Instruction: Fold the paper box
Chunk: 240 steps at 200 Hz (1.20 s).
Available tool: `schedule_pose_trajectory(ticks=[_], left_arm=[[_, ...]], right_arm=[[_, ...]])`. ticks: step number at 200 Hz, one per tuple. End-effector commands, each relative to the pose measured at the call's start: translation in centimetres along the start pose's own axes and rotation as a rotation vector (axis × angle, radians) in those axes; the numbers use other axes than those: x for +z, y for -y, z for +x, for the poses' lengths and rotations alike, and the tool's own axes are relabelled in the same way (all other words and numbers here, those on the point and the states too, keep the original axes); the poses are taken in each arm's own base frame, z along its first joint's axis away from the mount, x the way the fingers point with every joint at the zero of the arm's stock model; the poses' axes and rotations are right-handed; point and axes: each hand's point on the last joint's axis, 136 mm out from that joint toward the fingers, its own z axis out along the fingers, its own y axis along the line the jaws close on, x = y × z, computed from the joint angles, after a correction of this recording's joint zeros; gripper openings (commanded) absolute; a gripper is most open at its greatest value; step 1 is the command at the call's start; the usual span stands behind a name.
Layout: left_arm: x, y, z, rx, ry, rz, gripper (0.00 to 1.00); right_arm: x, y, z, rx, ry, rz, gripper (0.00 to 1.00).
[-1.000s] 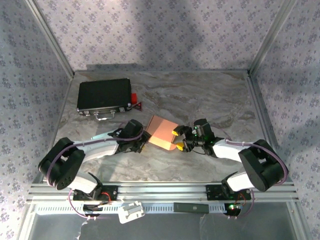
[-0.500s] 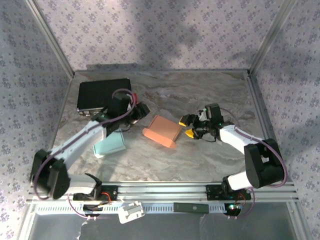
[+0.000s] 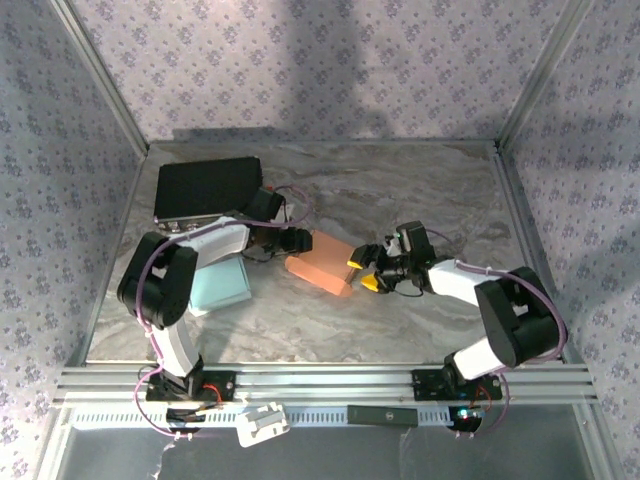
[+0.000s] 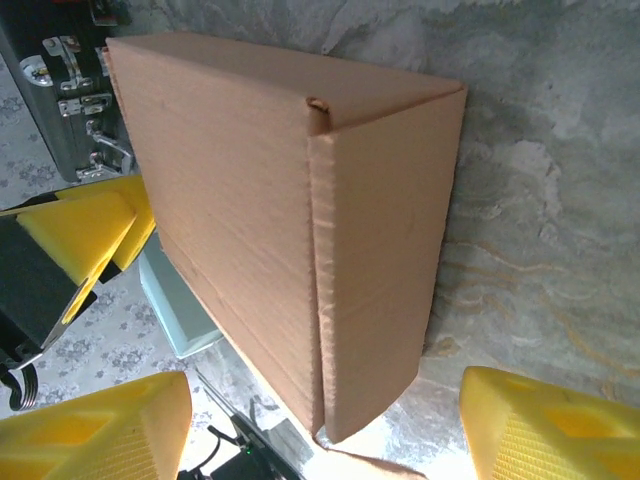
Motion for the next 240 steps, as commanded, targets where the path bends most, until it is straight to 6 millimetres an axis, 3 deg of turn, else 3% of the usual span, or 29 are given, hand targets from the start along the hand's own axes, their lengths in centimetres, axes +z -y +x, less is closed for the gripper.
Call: schedule_pose_trajectory(ticks=[1, 73, 124, 194, 240], left_arm=[[0.3, 0.2, -0.8, 0.048, 0.026, 0.028, 0.55], [1.1, -2.1, -1.2, 0.0, 0.043, 0.033, 0.41], [1.5, -2.7, -0.9, -0.018, 0.048, 0.048, 0.38], [1.4, -4.9, -0.6, -0.077, 0.058, 0.019, 0.26], [1.3, -6.8, -0.1, -0.122, 0.056, -0.014, 0.24]], right_arm=[[0.6, 0.3, 0.0, 0.004, -0.011, -0.01, 0.73], [2.0, 0.5, -0.7, -0.009, -0.027, -0.05, 0.73], [2.9, 0.1, -0.9, -0.02, -0.041, -0.072, 0.73], [4.1, -1.3, -1.0, -0.039, -0.055, -0.118, 0.72], [3.1, -1.1, -0.9, -0.022, -0.019, -0.109, 0.73]])
